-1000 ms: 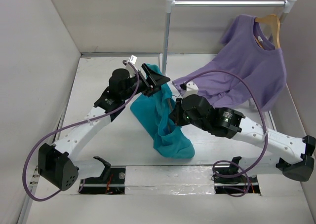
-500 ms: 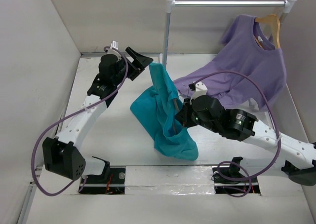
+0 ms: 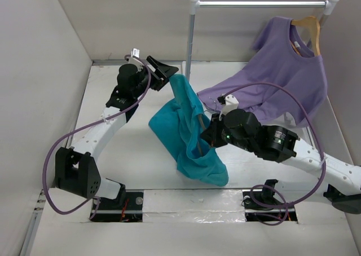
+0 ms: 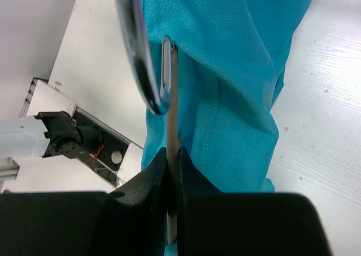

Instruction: Place the t-shirt on the hanger

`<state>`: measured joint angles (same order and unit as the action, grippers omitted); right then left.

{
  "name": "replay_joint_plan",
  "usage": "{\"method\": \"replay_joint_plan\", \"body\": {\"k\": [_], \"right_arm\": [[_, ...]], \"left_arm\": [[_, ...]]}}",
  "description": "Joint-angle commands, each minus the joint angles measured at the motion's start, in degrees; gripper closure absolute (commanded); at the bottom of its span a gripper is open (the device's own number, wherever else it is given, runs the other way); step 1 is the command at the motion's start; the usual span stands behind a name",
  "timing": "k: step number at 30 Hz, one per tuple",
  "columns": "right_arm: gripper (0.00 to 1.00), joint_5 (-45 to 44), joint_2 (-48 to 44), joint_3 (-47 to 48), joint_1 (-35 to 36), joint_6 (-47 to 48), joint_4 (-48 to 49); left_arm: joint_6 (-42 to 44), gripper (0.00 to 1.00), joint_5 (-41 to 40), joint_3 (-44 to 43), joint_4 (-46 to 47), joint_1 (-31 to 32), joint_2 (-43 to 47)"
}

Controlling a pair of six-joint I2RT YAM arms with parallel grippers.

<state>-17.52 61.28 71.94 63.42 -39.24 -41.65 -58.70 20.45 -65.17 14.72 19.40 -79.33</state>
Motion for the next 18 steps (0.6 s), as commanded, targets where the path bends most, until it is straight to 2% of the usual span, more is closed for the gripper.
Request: {"method": "replay_joint_plan", "body": {"k": [1,4,5,7,8,9,14,18], "right_arm": [[1.0,1.5,-1.4,2.8,-0.1,0.3,2.9],[1.0,1.4,-1.9,2.7,-0.1,0.3,3.2],[1.0,1.4,-1.9,2.7,-0.1,0.2,3.2],[1.0,1.3,-1.8,3.1,-0.1,0.2,3.0],[1.0,1.2,-1.8,3.1,-0.1,0.2,2.8],[1.0,1.1,-1.6,3.2,-0.1,0.2,2.6],[1.0,1.6,-1.5,3.4,-0.1,0.6,1.5],[1.0,5.2,-1.3,3.8,-0.1,0.9,-1.2]], "left_arm": [[-2.3,0.4,1.2,1.0,8.2,0.0,-0.4],[-4.0,0.62,1.3,1.6,10.9,0.0,-1.0],[-4.1,0.75,1.1,1.6,11.0,0.0,-1.0],[-4.3,0.86,-0.1,1.6,11.1,0.0,-0.6],[-4.2,0.97,-0.5,1.6,10.6,0.0,-0.5],[-4.0,1.0,-1.3,1.0,10.2,0.0,-0.3],[0.3,1.0,-5.1,-2.9,5.2,0.0,-0.5],[4.7,1.0,-8.6,-12.0,0.6,-3.0,-3.1]]}}
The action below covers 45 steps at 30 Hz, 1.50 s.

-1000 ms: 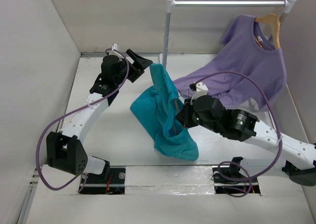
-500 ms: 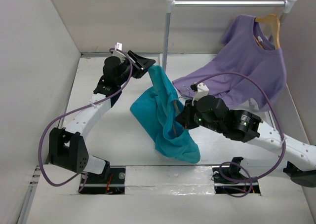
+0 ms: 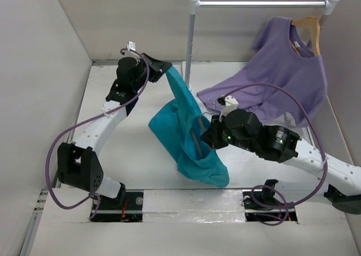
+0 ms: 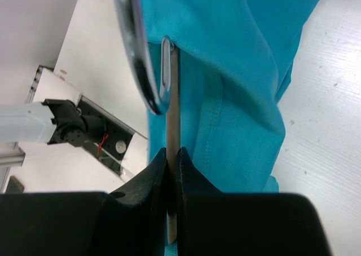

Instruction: Place the t-shirt on the hanger

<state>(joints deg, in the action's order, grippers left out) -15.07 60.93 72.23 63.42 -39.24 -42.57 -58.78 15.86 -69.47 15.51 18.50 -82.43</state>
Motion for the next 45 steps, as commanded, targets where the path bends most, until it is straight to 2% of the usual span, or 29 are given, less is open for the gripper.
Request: {"method": "replay_joint_plan", "body": {"k": [1,7,11,15,21,22,26,29,30,31,32,33,34,37,39,45], "right_arm": [[1.0,3.2,-1.2,3.5,-0.1,1.0,-0.8],[1.0,4.5,-3.1,4.2,-0.1,0.5,-4.3],[1.0,6.2,-2.3,5.6,-0.1,0.8,-5.7],[1.0,-0.6,-1.7,12.0,-0.1,2.2,-9.3],[1.0,-4.9,5.9,34.5,-0.1,6.6,-18.7],[1.0,-4.4,5.9,34.6,-0.1,7.1,-19.5],[1.0,-0.4,12.5,46.1,-0.1,10.0,-25.1],[1.0,5.4,22.0,71.0,-3.9,13.5,-33.3],[1.0,10.1,27.6,86.8,-7.7,14.4,-37.1],[1.0,13.5,27.4,87.2,-10.1,14.2,-36.7],[1.0,17.4,25.7,82.9,-12.9,14.1,-34.7],[1.0,19.4,23.1,75.6,-15.8,13.9,-29.8],[1.0,19.2,17.4,58.6,-15.9,12.8,-27.1],[1.0,15.8,8.3,36.8,-15.9,9.0,-17.8],[1.0,13.2,5.4,33.4,-16.4,7.2,-14.2],[1.0,5.5,4.3,35.4,-19.6,7.0,-17.7]], "left_arm": [[5.3,1.0,-4.1,-9.1,-0.8,-2.8,-1.4],[11.0,1.0,-7.0,-20.9,-8.7,-3.3,-5.5],[12.9,1.0,-8.6,-24.1,-12.7,-3.3,-7.0],[13.7,1.0,-8.3,-23.5,-13.0,-3.3,-5.9],[15.5,1.0,-8.3,-24.4,-15.4,-3.3,-5.6],[15.5,1.0,-8.3,-25.1,-15.4,-3.3,-5.5],[15.0,1.0,-6.5,-31.7,-18.0,-3.3,-5.9],[15.2,1.0,-5.4,-41.3,-21.1,-3.3,-7.3],[15.8,1.0,-5.5,-46.3,-22.4,-3.3,-8.2],[16.2,1.0,-5.7,-48.1,-23.3,-3.3,-8.4],[17.0,1.0,-6.1,-49.2,-24.9,-3.3,-8.5],[17.6,1.0,-7.4,-49.2,-25.5,-3.3,-8.3],[18.2,1.0,-7.9,-48.0,-26.3,-3.3,-7.1],[19.6,1.0,-10.7,-38.0,-26.5,-3.3,-2.2],[19.7,1.0,-12.1,-29.4,-24.4,-3.3,0.9],[20.3,1.0,-11.6,-17.8,-24.4,-3.3,8.2]]}}
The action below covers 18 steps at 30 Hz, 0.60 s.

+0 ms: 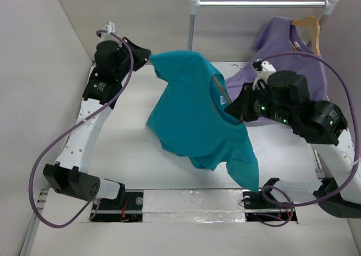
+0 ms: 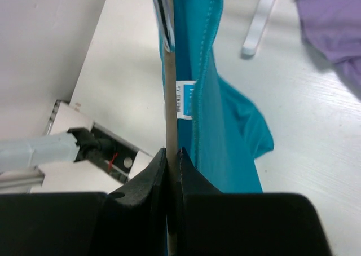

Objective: Place the t-shirt on the hanger
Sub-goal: Place the T-shirt on the hanger, then place the hanger at the clothesline.

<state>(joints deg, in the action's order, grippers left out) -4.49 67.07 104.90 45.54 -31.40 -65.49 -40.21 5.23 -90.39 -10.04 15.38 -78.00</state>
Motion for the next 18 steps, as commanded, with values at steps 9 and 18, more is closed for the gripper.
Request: {"method": "replay_joint_plan", "body": {"k": [9,18], "right_arm": [[1.0,-9.6,-0.5,0.0,-13.1,1.2,6.1],[1.0,-9.0,10.8,11.7,-26.7,7.8,7.5]], "left_arm": [[5.5,0.75,-0.8,12.0,-5.4,-0.2,13.5],[9.4,0.74,2.9,20.8,-7.7,5.9,21.5]]}}
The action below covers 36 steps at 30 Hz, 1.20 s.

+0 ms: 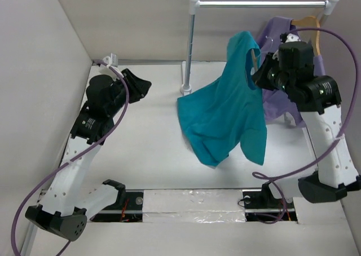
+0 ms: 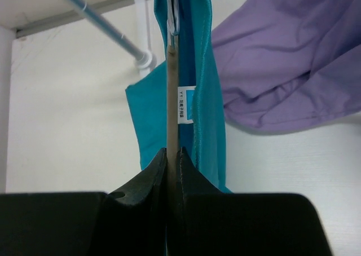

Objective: Place the t-shirt on the hanger
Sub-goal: Place the hanger at the clothesline.

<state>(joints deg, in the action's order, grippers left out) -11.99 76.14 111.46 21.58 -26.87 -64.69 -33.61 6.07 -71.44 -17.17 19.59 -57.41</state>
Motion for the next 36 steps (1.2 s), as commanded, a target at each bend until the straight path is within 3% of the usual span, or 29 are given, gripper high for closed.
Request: {"method": "replay_joint_plan", "body": {"k": [1,7,20,36], "right_arm": [[1.0,-1.4,2.9,6.4,-3.8,4.1,6.7],[1.0,0.5,10.7,15.5,-11.8,5.8,8.7],[1.0,3.8,24.3,33.0,-19.7,6.6,11.9],[1.0,11.5,33.8,38.6,-25.7,6.8,18.5]], "left_arm": [[3.4,0.74,1.8,1.8,-0.9,2.4,1.9],[4.9,0.74,0.3,0.1,-3.0,6.1,3.3],[7.7,0.65,-0.1,0.9,-2.2,7.7,3.9],[6.6,0.63,2.5,-0.5,2.8,7.7,-1.9]]}}
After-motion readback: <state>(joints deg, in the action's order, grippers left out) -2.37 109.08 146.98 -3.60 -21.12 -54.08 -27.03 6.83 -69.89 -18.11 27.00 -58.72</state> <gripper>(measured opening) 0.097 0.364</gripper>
